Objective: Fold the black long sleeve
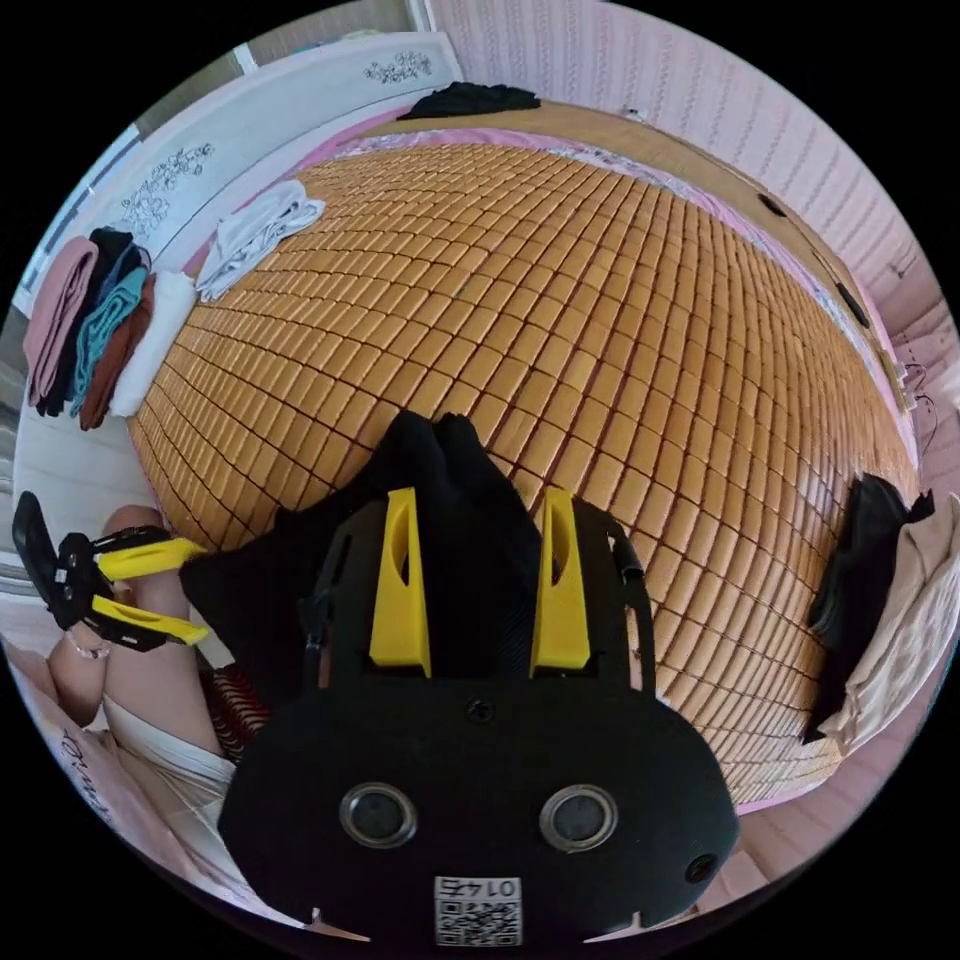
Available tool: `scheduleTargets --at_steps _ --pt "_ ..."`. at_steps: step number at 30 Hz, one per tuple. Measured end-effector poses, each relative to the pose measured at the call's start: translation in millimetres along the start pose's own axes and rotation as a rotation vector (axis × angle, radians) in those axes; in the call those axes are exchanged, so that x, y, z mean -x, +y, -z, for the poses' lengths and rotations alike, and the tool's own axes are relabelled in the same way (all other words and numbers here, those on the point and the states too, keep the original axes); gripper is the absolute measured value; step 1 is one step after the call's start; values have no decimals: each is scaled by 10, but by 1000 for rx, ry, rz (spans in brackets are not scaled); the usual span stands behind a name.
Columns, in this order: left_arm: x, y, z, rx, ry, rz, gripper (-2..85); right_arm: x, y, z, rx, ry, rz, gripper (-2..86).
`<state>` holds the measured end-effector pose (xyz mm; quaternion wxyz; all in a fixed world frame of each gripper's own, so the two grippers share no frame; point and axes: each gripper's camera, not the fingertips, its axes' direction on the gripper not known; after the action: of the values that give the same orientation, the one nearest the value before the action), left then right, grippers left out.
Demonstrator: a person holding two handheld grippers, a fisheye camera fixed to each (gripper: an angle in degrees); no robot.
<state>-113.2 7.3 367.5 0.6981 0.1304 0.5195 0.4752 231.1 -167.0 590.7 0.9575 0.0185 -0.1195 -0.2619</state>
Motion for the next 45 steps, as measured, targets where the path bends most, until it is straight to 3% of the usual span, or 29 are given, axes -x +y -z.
scheduleTargets --at_steps 7,12,19,25,30,33,36,38,42,45 --pt "-58 -73 -6 28 -30 -80 75 -68 -51 184 -2 -119 32 56" --pt "-157 -49 212 -28 17 -117 43 2 281 785 -241 -143 71 48" --pt "-394 59 703 -165 31 -187 41 267 293 1395 -374 -130 180 43" --pt "-268 132 1046 -365 26 -77 40 875 -503 1797 -417 -87 451 36" --pt "138 -34 1357 -550 -67 30 41 1906 -1895 1965 -408 -9 786 38" --pt "561 -250 1620 -674 -148 186 49 2728 -3017 1845 -352 5 871 55" --pt "1108 -435 1681 -690 -298 395 82 3378 -3985 1465 -317 -32 769 113" --pt "1329 -446 1640 -669 -302 466 94 3553 -4257 1100 -249 -38 716 132" --pt "1255 -524 1374 -566 -206 381 94 3309 -4002 224 -114 71 731 129" --pt "982 -602 1199 -517 -171 271 89 2700 -3412 -133 -34 4 685 124"
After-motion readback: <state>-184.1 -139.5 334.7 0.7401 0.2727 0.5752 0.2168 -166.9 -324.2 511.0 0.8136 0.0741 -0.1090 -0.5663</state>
